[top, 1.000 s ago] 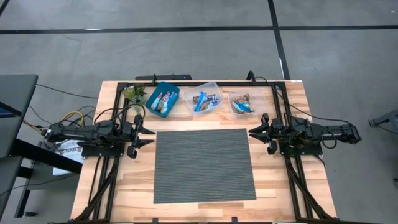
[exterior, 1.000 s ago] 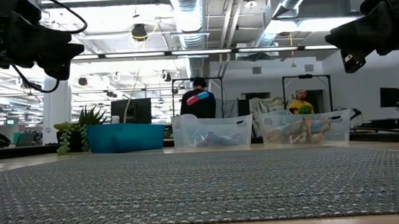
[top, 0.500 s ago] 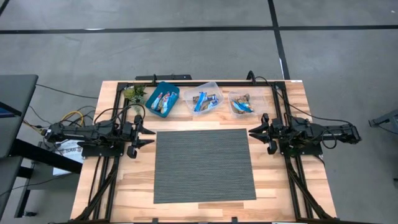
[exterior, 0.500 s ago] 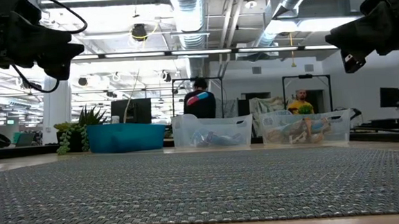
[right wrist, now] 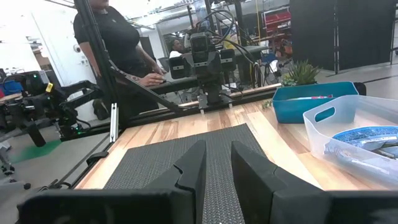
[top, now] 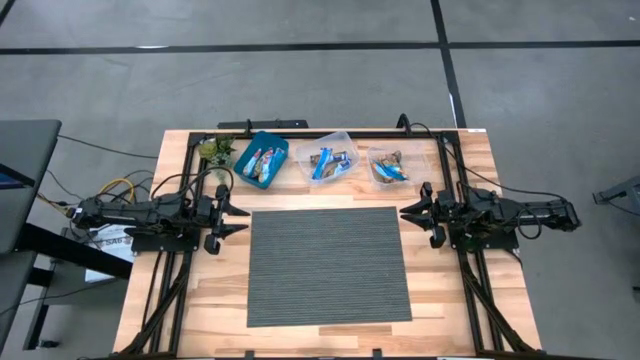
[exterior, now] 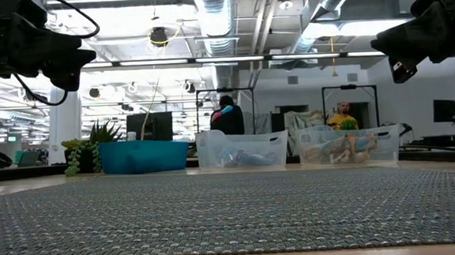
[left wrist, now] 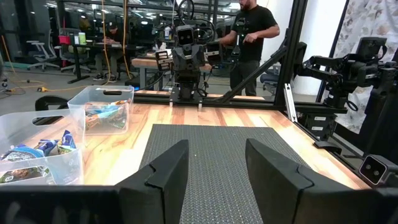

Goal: Pick and place Granola Bars by type
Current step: Return to Home Position

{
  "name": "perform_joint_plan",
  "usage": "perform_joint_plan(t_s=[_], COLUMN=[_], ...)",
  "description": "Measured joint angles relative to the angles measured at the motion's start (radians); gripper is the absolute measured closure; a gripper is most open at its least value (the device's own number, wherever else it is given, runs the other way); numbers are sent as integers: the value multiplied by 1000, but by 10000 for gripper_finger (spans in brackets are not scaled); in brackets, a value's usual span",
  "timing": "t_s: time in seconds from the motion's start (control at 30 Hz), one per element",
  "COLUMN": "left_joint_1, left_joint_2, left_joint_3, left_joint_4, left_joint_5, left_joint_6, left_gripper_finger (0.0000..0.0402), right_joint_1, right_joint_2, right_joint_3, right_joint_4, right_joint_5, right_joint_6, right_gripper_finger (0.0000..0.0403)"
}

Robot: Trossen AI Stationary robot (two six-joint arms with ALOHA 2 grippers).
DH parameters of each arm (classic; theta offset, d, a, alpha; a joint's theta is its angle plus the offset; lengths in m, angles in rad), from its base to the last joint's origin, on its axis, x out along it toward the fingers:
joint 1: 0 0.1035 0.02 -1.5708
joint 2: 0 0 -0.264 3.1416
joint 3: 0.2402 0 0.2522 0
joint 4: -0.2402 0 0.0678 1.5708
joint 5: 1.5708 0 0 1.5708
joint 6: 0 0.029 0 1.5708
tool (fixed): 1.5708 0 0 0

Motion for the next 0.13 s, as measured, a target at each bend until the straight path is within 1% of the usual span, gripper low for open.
perform_joint_plan(t_s=[0.13], left_joint_1=[0], left_joint_2=[0], left_joint_3=[0], left_joint_4=[0], left_joint_5=[0], left_joint_6=[0], left_gripper_finger=[250], right_joint_1=[0], right_joint_2=[0], right_joint_3=[0], right_joint_4=[0], right_joint_5=[0], right_joint_6=[0], right_gripper_finger=[334])
